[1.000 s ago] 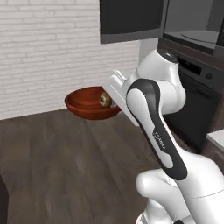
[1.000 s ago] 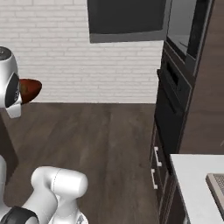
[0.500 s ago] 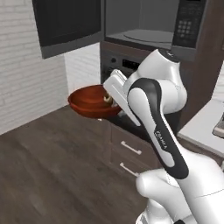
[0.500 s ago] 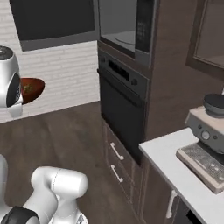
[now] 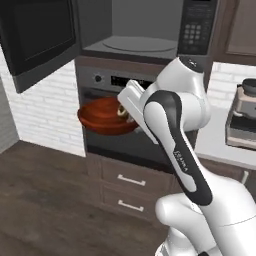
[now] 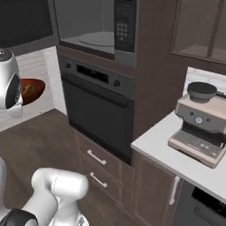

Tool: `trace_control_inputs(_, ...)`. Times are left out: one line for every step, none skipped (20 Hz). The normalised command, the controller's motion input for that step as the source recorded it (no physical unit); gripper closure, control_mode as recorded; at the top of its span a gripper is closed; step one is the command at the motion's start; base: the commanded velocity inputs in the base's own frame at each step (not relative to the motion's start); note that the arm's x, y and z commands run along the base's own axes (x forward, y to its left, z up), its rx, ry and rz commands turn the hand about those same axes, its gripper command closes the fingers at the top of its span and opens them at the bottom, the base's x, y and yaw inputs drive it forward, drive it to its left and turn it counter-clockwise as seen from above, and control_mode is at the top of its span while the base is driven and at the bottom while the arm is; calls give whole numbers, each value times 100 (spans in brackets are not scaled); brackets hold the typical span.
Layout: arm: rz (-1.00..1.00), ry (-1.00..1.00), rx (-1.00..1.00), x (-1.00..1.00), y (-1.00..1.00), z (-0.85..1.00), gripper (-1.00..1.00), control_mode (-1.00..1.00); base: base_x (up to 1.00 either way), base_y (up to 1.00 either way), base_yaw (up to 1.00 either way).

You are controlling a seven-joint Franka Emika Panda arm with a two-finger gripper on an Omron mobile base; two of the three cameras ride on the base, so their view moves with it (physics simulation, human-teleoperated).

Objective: Pick the mushroom from the sink and place it in the bowl. Then pick the bowl and place it in the microwave. Then close the microwave door and press the start button.

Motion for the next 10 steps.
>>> trace_control_inputs(0, 0, 0, 0, 0, 0, 100, 100, 56, 9, -56)
trace_control_inputs(0, 0, 0, 0, 0, 0, 100, 100, 61, 29, -55)
trace_control_inputs(0, 0, 0, 0, 0, 0, 100, 100, 54, 30, -54)
trace_control_inputs(0, 0, 0, 0, 0, 0, 100, 100, 45, 36, -51)
trace_control_inputs(0, 0, 0, 0, 0, 0, 100, 100, 43, 48, -49)
trace_control_inputs(0, 0, 0, 0, 0, 0, 100, 100, 38, 58, -46)
trace_control_inputs(0, 0, 0, 0, 0, 0, 100, 100, 29, 65, -44)
trace_control_inputs(0, 0, 0, 0, 0, 0, 100, 100, 32, 65, -43)
trace_control_inputs(0, 0, 0, 0, 0, 0, 100, 100, 34, 74, -43)
trace_control_inputs(0, 0, 0, 0, 0, 0, 100, 100, 39, 77, -44)
